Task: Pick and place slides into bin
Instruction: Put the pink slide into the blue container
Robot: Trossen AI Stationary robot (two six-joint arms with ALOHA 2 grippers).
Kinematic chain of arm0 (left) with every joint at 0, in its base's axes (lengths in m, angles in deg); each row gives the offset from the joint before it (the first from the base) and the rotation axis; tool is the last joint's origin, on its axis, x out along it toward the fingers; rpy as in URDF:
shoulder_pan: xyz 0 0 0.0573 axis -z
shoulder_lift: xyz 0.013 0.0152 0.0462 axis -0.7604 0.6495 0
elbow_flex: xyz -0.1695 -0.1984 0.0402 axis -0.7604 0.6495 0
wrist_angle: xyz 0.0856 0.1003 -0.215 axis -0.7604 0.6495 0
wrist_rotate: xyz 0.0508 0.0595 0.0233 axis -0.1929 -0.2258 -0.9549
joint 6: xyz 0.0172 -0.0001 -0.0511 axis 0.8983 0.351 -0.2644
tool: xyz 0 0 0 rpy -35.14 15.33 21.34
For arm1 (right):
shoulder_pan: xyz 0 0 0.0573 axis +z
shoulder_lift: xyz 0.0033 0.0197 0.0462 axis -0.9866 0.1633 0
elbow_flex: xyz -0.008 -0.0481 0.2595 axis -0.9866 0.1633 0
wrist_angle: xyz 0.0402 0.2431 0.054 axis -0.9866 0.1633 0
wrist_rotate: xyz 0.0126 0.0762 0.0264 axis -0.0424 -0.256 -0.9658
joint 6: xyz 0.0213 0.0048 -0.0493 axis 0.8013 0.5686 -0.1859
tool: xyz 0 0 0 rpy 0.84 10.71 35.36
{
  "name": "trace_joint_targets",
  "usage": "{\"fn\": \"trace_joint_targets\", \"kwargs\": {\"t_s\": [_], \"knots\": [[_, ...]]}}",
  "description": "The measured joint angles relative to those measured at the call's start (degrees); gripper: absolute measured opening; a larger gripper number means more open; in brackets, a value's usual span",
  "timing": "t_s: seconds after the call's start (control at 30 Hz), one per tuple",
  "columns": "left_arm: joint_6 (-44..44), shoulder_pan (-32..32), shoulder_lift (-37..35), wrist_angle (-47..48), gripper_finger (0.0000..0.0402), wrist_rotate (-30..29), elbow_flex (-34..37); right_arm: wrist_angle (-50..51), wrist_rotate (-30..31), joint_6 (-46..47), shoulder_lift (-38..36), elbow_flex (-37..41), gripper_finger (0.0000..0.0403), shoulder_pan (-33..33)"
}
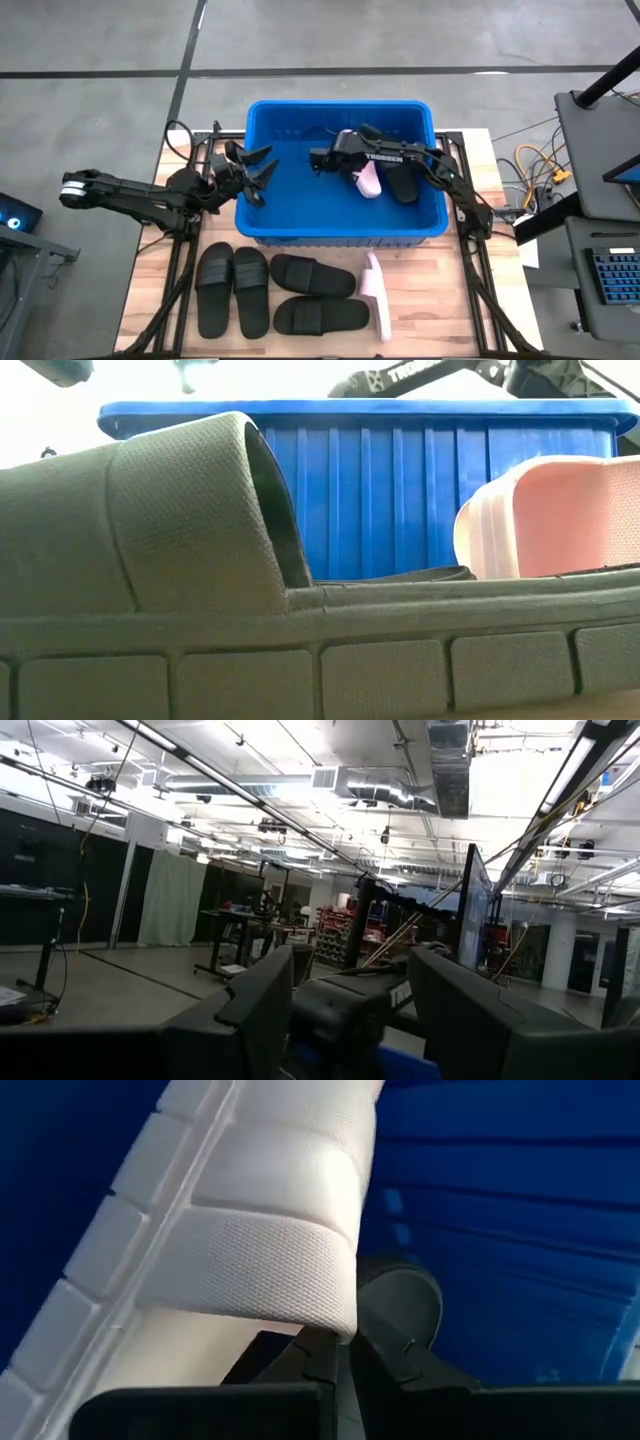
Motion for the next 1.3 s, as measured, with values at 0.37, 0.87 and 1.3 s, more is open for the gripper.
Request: {"fn": "trace_joint_targets", "kwargs": {"t_s": [0.37, 0.87, 1.3], "knots": [[0.0, 0.0, -0.1, 0.0, 0.0185, 0.0, 0.0, 0.2, -7.0, -3.0, 0.0, -0.6, 0.0088, -3.7], [0.0, 0.0, -0.1, 0.0, 0.0185, 0.2, 0.1, 0.1, -12.8, -3.2, 0.0, -1.0, 0.0226, -3.7], [0.0, 0.0, -0.8, 0.1, 0.0185, 0.1, 0.2, -22.0, -36.0, -31.1, -0.2, -8.7, 0.0166, -3.5]]}}
